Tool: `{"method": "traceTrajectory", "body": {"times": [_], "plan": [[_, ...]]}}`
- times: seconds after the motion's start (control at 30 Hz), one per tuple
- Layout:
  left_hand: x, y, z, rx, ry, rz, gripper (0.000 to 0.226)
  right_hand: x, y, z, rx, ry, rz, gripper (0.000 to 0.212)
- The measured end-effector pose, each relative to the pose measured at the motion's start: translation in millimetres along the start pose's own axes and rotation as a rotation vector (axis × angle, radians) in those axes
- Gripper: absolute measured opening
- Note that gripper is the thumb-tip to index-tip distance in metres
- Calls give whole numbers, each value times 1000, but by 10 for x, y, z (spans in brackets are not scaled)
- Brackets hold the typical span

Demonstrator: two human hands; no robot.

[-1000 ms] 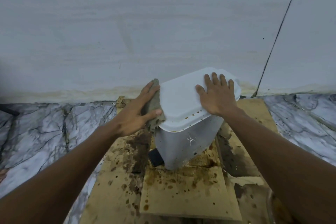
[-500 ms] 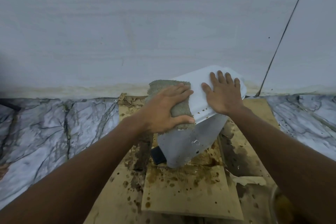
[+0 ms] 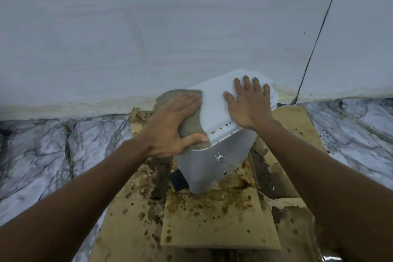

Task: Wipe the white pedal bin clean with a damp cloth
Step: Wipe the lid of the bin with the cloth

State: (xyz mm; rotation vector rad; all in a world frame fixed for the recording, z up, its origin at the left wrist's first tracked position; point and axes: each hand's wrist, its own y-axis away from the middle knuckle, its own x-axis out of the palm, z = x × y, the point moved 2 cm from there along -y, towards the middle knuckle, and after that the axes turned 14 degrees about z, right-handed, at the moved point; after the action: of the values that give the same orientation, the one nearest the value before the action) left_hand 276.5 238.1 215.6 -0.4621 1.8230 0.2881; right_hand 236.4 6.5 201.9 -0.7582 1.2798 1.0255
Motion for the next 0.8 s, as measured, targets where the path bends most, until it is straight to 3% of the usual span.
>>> {"method": "traceTrajectory", "body": {"times": [0.13,0.4,0.6,0.67,0.8], "plan": [[191,-115,-280,96,-228,-85,99,-6,9,-30,0,-6,1,67],[142,189,79,122,10,-66,100,-26,32,0,-9,-19,15,67],[262,-25,-237,52,-179,-195,90,-7,10,-8,0,-12,-4,66],[257,-88,-316,63,-246,-163,87,-12,13,-22,-1,-15,2,67],[98,40,-88,126,-166,60,95,-14,38,-25,-11,-19,15,67]]}}
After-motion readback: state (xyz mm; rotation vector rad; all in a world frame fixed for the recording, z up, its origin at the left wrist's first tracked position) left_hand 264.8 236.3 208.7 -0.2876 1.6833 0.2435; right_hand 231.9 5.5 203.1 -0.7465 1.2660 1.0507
